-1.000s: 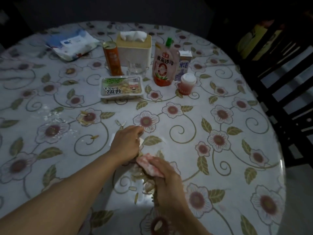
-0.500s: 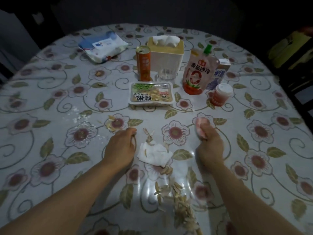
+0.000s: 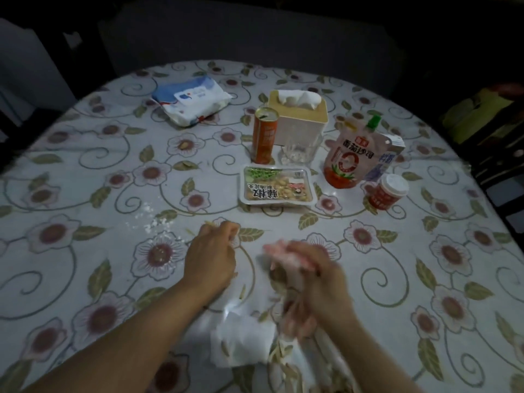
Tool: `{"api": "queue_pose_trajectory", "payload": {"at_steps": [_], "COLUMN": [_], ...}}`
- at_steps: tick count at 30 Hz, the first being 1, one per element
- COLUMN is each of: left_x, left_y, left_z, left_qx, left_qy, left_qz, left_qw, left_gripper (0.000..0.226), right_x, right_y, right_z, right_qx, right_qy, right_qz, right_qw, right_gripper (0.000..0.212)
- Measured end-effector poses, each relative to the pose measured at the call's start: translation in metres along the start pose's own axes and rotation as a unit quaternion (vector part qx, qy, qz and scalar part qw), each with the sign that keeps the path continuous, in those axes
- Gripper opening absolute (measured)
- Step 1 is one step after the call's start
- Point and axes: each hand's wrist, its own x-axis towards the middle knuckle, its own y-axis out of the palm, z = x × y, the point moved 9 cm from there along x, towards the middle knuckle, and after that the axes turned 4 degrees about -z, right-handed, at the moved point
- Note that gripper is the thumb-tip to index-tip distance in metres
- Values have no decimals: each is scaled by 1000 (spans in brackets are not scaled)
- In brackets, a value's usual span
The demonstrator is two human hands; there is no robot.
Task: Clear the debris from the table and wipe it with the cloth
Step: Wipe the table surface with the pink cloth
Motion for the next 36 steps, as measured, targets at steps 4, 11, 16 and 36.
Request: {"api": "queue_pose_trajectory", "payload": {"at_steps": [4, 11, 16, 36], "left_x": [20, 37, 33, 97], "left_y": [-11, -6, 5, 23], "left_z": [20, 25, 18, 2], "left_qx": [-1, -8, -10, -101], "left_qy": [-9, 13, 10, -181], "left_qz": [-1, 35, 47, -28], "left_qw": [1000, 999, 999, 978], "left_gripper": [41, 42, 41, 43], "right_x": [92, 70, -12, 85], "right_y": [-24, 47, 105, -49], "right_z": [-39, -46, -25, -89], "right_qx": [-119, -233, -160, -344], "right_qy": [22, -42, -157, -44], "right_qz": [-78, -42, 125, -26], "right_qw": [990, 971, 967, 938], "right_gripper": [41, 22, 46, 74]}}
